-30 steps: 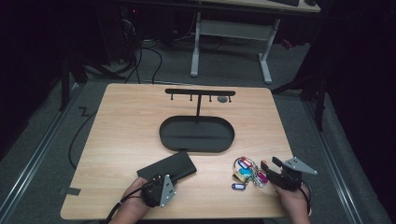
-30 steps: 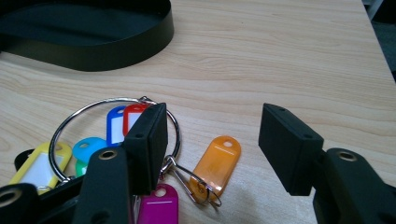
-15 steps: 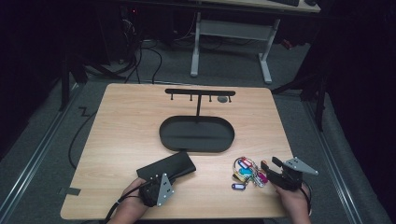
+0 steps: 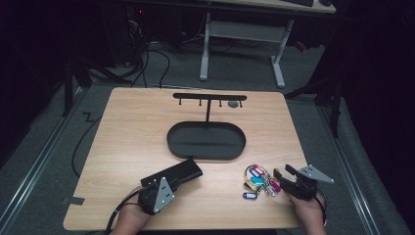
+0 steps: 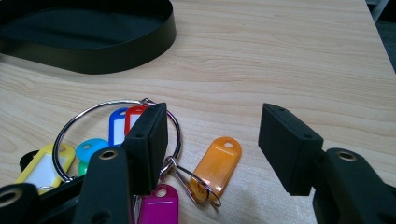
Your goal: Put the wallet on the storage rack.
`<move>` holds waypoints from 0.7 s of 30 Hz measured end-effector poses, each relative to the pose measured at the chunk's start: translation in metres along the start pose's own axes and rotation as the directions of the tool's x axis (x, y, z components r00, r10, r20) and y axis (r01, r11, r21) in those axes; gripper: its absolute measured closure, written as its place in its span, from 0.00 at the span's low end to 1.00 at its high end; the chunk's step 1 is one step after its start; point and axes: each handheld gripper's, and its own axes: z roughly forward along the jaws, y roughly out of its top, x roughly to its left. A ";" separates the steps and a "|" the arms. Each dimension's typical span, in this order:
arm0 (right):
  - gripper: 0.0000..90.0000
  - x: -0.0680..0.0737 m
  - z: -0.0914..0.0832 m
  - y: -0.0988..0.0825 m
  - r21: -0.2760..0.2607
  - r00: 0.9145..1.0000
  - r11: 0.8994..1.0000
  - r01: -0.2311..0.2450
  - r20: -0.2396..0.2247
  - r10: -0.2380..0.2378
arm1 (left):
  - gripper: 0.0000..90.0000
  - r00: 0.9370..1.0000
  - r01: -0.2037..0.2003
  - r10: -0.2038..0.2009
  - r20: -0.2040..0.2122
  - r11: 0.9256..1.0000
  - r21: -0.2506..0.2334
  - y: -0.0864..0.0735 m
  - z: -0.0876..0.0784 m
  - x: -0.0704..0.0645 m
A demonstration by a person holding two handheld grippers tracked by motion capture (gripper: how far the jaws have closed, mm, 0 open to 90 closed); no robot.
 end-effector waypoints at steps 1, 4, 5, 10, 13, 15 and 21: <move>0.47 0.000 0.000 0.000 0.000 1.000 1.000 0.000 0.000 0.000 | 0.90 1.000 0.000 0.000 0.000 1.000 0.000 0.000 0.000 0.000; 0.47 0.000 0.000 0.000 -0.001 1.000 1.000 -0.003 0.001 0.003 | 0.90 0.999 0.039 -0.039 -0.004 0.999 -0.022 0.001 -0.007 0.005; 0.47 0.000 -0.001 0.000 -0.001 1.000 1.000 -0.005 0.002 0.005 | 0.90 0.999 0.049 -0.049 -0.004 0.999 -0.021 0.002 -0.009 0.007; 0.48 -0.001 -0.001 0.000 -0.002 1.000 1.000 -0.004 0.001 0.004 | 0.91 0.996 0.085 -0.085 -0.002 0.996 -0.036 0.003 -0.018 0.012; 0.48 -0.001 -0.001 0.000 -0.004 1.000 1.000 -0.005 0.000 0.005 | 0.91 0.992 0.127 -0.127 0.003 0.990 -0.063 0.005 -0.029 0.018; 0.48 -0.001 -0.001 0.000 -0.003 1.000 1.000 -0.006 0.000 0.006 | 0.91 0.990 0.144 -0.144 0.002 0.987 -0.068 0.005 -0.033 0.021; 0.48 -0.003 -0.001 0.000 -0.005 1.000 1.000 -0.014 0.001 0.014 | 0.92 0.982 0.188 -0.186 0.023 0.978 -0.088 0.007 -0.042 0.026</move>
